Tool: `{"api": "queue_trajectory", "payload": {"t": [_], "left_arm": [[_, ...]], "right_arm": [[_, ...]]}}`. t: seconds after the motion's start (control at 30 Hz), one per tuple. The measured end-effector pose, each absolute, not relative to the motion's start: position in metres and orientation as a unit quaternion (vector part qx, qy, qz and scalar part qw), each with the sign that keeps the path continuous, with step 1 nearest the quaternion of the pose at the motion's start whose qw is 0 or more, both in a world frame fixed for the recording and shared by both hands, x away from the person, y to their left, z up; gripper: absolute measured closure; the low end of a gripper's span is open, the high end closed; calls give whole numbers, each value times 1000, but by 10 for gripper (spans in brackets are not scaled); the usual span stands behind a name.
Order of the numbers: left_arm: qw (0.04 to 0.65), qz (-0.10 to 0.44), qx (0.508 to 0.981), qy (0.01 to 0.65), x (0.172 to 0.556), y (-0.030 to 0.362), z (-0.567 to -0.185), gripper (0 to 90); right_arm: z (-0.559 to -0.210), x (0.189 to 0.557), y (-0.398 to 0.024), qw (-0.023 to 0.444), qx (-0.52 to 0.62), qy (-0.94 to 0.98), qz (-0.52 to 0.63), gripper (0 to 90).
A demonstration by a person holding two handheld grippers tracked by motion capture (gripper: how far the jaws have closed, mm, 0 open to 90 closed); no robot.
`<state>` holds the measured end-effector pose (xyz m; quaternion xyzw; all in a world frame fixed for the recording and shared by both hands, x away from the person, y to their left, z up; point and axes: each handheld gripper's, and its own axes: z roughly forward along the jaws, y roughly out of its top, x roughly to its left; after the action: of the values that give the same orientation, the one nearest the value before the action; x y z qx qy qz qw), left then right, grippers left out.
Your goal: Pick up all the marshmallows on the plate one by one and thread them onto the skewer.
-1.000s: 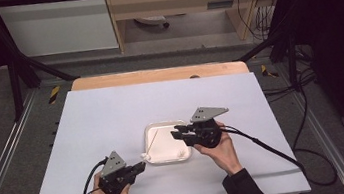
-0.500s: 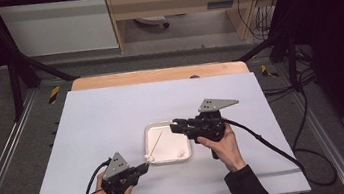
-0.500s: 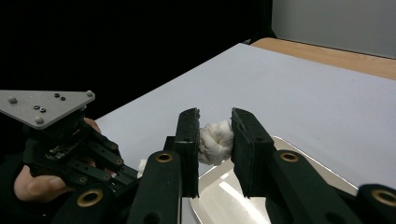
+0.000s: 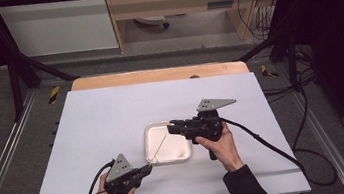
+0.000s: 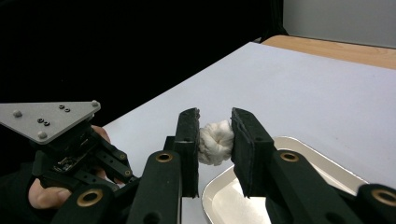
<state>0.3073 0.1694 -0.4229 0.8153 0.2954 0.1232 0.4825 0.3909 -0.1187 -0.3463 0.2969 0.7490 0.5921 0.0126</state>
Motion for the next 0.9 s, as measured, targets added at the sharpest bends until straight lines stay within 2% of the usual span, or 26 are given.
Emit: {"api": "queue_trajectory", "payload": {"t": [0.9], "left_arm": [[473,126,822,291,307,168,-425,888]], "right_arm": [[-362,389,-105,-18,292,758,583,774]]}}
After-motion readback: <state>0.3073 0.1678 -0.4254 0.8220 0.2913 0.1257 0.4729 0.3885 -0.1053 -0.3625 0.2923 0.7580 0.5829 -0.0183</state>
